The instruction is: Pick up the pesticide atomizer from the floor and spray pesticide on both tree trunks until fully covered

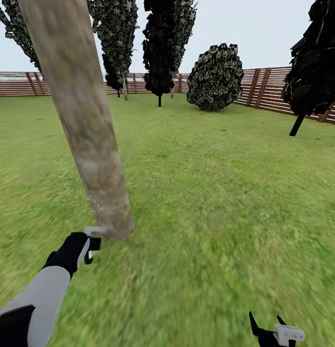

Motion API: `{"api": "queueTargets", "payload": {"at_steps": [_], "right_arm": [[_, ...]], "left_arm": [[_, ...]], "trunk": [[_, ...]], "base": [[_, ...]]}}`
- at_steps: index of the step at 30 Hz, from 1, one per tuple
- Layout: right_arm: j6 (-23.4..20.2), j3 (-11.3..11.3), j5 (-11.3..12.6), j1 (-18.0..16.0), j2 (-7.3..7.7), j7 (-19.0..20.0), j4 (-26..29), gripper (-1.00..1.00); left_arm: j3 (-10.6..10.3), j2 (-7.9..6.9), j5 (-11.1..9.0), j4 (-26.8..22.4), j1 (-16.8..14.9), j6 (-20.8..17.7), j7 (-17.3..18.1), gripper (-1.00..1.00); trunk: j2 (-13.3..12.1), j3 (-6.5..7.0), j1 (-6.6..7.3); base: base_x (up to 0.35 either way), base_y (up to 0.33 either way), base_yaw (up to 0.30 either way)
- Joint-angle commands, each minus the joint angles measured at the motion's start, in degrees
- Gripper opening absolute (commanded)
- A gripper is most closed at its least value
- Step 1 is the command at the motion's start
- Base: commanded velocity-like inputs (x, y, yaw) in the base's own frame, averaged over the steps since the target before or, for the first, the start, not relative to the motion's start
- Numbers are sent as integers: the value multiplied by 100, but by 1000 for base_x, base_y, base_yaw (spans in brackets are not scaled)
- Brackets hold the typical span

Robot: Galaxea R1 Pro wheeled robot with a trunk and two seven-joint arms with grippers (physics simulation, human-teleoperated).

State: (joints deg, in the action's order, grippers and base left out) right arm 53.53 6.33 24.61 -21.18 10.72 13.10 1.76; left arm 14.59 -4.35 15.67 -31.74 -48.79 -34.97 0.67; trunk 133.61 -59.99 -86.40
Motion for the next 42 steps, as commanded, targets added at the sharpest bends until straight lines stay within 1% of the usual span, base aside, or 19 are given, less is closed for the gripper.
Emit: {"api": "queueTargets", "payload": {"at_steps": [1, 2, 4, 6, 11, 12, 14, 16, 21, 24, 27, 30, 31, 33, 35, 36, 38, 40, 42], "right_arm": [[-4, 0, 0, 0, 0, 0, 0, 100], [-2, 1, 0, 0, 0, 0, 0, 100], [-4, 0, 0, 0, -1, 0, 0, 100], [-7, 0, 0, 0, 0, 0, 0, 100], [-1, 0, 0, 0, -1, 0, 0, 100], [-1, 1, 0, 0, 0, 0, 0, 100], [-3, 0, 0, 0, -1, 0, 0, 100], [-4, 5, 0, 0, 0, 0, 0, 100], [-1, 3, 0, 0, -2, 0, 0, 100], [-7, 6, 0, 0, -3, 0, 0, 100], [-13, 4, 0, 0, -3, 0, -20, 100], [-14, 7, 0, 0, -1, 0, -26, 100], [-14, 6, 0, 0, -4, 0, -26, 100], [-11, 8, 0, 0, -7, 0, -26, 100], [-9, 8, 0, 0, -8, 0, -26, 100], [-12, 8, 0, 0, -9, 0, -26, 100], [-13, 8, 0, 0, -9, 0, -26, 100], [-10, 8, 0, 0, -9, 0, -26, 100], [-16, 8, 0, 0, -9, 0, -26, 100]], "left_arm": [[5, -121, -59, 1, 1, -65, 2, -100], [7, -179, -61, -3, 1, -128, 4, -100], [6, -211, -71, -7, 1, -182, 10, -100], [-16, -157, -84, -35, 1, -207, 12, -100], [-28, 356, -82, -88, -36, -224, 13, -100], [-31, 387, -81, -92, -48, -227, 12, -100], [-25, 375, -87, -95, -56, -229, 12, -100], [6, 298, -79, -110, -66, -237, 19, -100], [43, -75, -123, -105, -58, -231, 30, -100], [39, -55, -125, -110, -53, -230, 30, -100], [43, 12, -132, -115, -79, -230, 30, -100], [16, 196, -126, -249, -141, -238, 23, -100], [26, 189, -128, -435, -153, -383, 28, -100], [39, 98, -127, -551, -156, -551, 47, -100], [42, -57, -139, -617, -157, -603, 53, -100], [43, -168, -213, -650, -157, -621, 56, -100], [19, -202, -340, -734, -123, -631, 53, -100], [-8, -153, -369, -839, -96, -633, 49, -100], [-32, 99, -362, -886, -123, -640, 34, -100]], "trunk": [[0, 0, 0], [0, 0, 0], [0, 0, 0], [0, 0, 0], [0, 0, 0], [0, 0, 0], [0, 0, 0], [0, 0, 0], [0, 0, 0], [0, 0, 0], [0, 0, 0], [0, 0, 0], [0, 0, 0], [0, 0, 0], [0, 0, 0], [0, 0, 0], [0, 0, 0], [0, 0, 0], [0, 0, 0]], "base": [[0, 0, 0], [0, 0, 0], [0, 0, 0], [0, 0, 0], [0, 0, 0], [0, 0, 0], [0, 0, 0], [0, 0, 0], [-1, 0, 0], [-199, 0, 0], [-150, 0, 0], [-18, 0, 0], [-2, 0, 0], [0, 0, 0], [0, 0, 0], [0, 0, 0], [0, 0, 0], [-63, 0, 0], [-284, 0, 0]]}}
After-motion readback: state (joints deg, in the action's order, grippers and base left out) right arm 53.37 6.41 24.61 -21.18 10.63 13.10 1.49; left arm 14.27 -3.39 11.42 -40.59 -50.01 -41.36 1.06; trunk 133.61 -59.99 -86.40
